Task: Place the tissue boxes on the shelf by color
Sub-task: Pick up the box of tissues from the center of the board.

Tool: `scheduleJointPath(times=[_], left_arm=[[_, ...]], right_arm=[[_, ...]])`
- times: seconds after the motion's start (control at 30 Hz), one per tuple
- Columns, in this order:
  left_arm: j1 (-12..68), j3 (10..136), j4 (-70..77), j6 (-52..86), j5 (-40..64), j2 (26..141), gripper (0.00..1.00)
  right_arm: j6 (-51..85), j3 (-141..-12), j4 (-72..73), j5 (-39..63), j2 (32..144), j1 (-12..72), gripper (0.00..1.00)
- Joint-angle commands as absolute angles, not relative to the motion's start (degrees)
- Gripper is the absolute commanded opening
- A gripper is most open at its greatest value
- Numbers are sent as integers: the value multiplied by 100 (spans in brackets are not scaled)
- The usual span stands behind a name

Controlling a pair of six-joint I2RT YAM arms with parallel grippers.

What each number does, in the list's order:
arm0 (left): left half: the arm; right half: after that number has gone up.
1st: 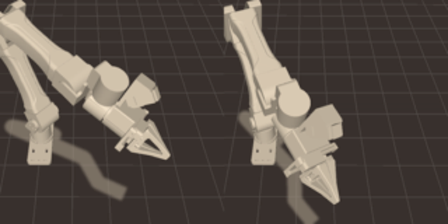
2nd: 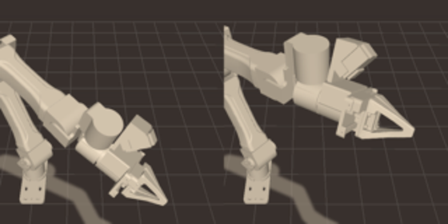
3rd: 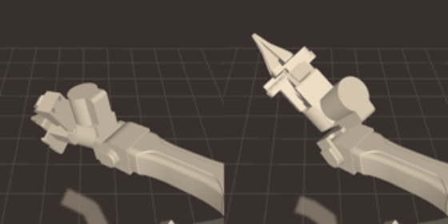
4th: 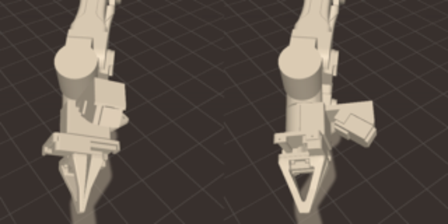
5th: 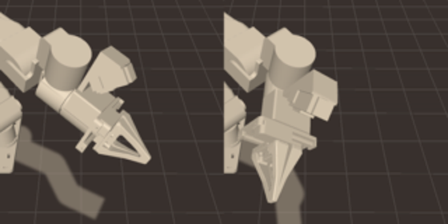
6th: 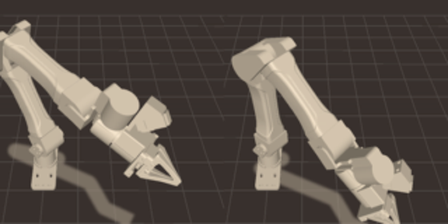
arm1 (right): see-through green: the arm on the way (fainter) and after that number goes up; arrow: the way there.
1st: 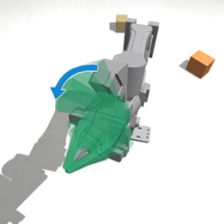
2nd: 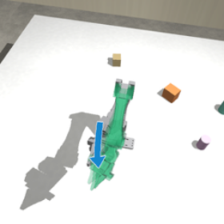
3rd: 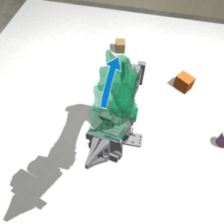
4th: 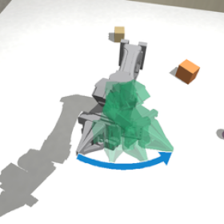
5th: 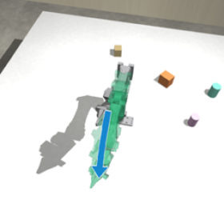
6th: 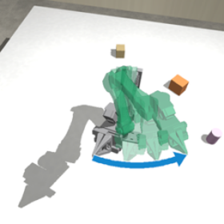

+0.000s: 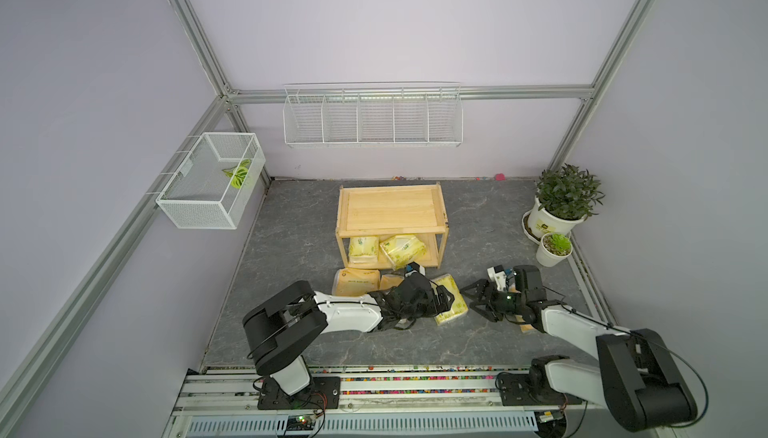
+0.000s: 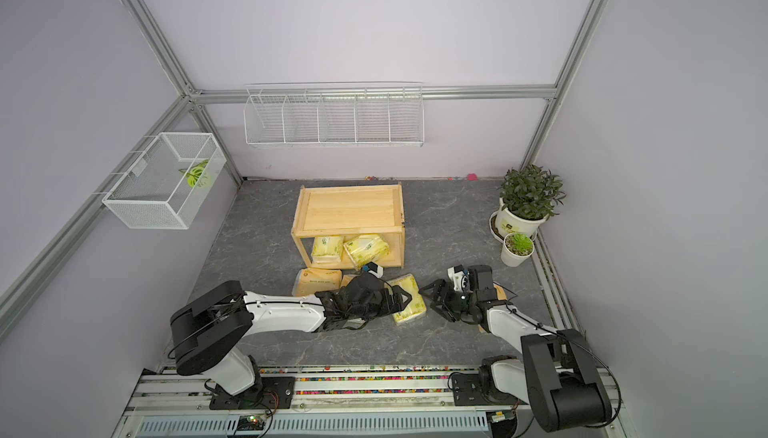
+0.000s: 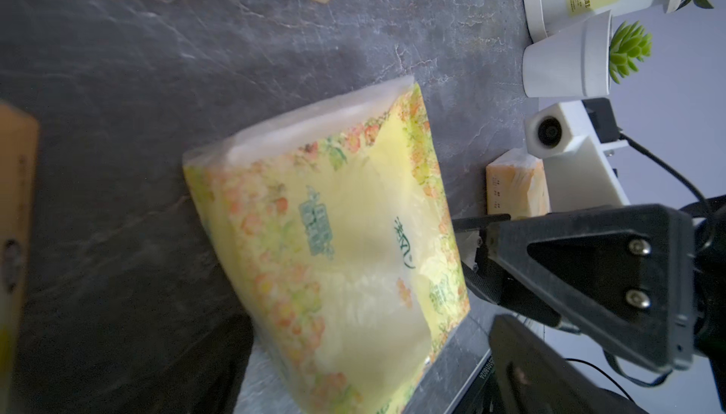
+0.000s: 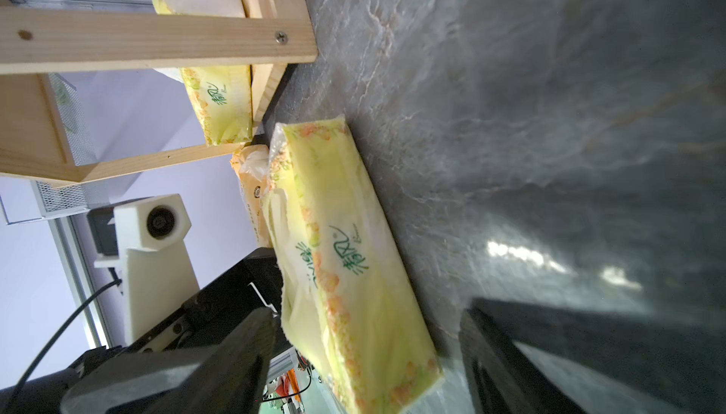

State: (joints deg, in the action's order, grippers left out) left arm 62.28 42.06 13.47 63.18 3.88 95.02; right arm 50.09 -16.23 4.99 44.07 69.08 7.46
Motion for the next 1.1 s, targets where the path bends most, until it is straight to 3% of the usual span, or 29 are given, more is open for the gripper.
scheduleJointPath(times=[0.0, 0.13, 0.57, 1.07], left_arm=[[6155, 4057, 1256, 6302, 198, 9365, 100], [6060, 4021, 1326, 6302, 203, 9422, 100], [6062, 4383, 1641, 6302, 536, 9917, 100], [6237, 4281, 1850, 6448, 510, 10051, 100]], right_arm=[[4800, -1508, -484, 3983, 6701, 747, 80], [4618, -1547, -669, 3946, 6717, 747, 80], [4679, -1283, 829, 4813, 7746, 1160, 80], [6231, -699, 3983, 5625, 8562, 1280, 78]])
